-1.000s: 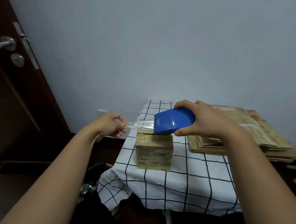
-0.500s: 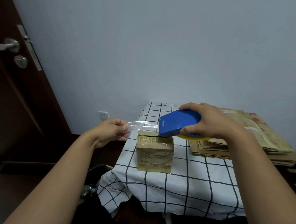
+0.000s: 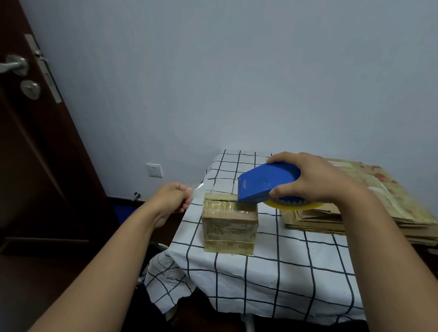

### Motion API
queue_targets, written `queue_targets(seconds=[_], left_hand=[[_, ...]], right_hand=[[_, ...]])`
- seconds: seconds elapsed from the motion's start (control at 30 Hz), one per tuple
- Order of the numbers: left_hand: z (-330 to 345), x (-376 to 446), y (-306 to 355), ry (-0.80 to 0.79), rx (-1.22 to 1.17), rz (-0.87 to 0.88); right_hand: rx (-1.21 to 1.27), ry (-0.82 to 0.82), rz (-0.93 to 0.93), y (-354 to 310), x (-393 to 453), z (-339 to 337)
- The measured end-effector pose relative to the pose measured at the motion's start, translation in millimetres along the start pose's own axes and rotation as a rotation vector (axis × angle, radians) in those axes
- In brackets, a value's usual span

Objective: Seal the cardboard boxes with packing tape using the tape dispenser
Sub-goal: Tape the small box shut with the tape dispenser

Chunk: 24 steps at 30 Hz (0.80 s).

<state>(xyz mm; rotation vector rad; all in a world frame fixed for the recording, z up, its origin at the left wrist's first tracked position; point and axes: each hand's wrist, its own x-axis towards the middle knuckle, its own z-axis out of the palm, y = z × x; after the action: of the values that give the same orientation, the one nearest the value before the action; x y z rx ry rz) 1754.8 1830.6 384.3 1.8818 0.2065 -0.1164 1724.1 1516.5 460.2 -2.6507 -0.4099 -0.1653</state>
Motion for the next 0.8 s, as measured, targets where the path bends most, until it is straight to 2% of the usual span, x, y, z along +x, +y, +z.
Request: queue_targets(seconds=[0.27,0.43,0.5,0.6,0.8], left_hand=[[18.5,3.9,-9.0,0.082,-0.156,-0.054],[23.6,8.7,-6.0,0.108,-0.174,0.018],[25.6,8.8,-2.8,0.095,-0.308,0.032],[30.1,4.1,3.4,-0.009,-0.575,0.011],[36.0,4.7,-3.7,-0.018,-0.461,-0.048]], right_hand=[[0.032,-0.079,0.044,9.0,11.8,8.9],[0.093,-0.105,0.056,14.6,17.6,14.4],[0.104,-0.108,0.061,16.9,18.8,16.3],[0.113,-0.103,0.062,19.2,20.1,16.5],[0.105,-0.113,0.077,23.7,20.1,12.1]])
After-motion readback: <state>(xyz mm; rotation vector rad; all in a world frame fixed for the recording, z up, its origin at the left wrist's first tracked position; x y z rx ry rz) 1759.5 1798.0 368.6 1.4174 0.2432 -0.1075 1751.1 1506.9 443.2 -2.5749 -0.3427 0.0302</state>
